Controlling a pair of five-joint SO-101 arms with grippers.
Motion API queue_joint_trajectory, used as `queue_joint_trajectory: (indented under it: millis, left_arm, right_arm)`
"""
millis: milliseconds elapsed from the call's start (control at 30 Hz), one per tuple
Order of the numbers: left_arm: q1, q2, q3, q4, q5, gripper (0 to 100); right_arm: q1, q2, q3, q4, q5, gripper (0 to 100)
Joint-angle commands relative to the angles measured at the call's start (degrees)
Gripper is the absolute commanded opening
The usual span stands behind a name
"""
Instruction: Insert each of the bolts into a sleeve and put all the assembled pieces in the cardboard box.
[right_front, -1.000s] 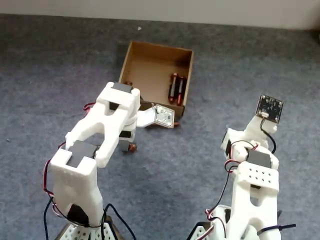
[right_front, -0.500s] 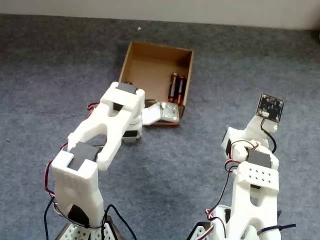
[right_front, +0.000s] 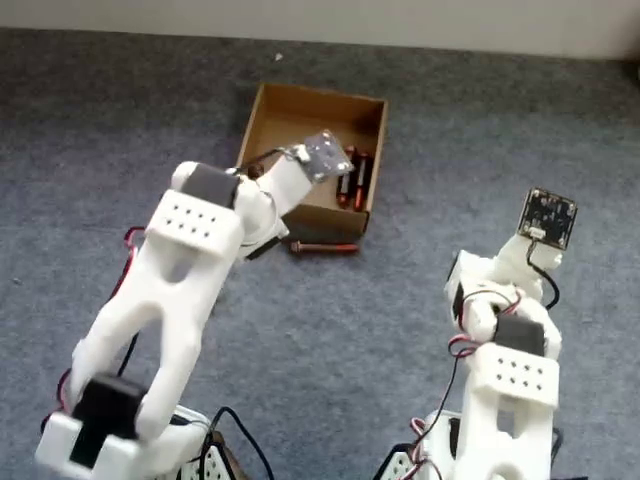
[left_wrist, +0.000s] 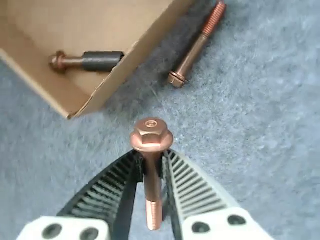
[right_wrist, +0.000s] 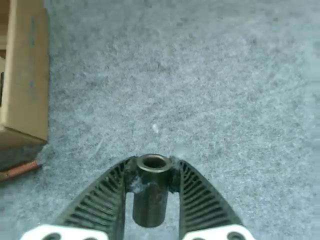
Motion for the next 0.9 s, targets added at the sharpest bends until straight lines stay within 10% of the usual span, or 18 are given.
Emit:
queue_joint_trajectory:
  millis: [0, 867]
  left_arm:
    - [0.8, -14.8, 4.4, -0.8, 12.5, 3]
    - [0.7, -78.2, 54.9, -41.1, 45.6, 1]
  right_arm:
    - [-4.4, -10.6, 2.2, 0.9, -0.4, 0.5]
    - [-24.7, -48.6, 26.4, -6.5, -0.2, 0.5]
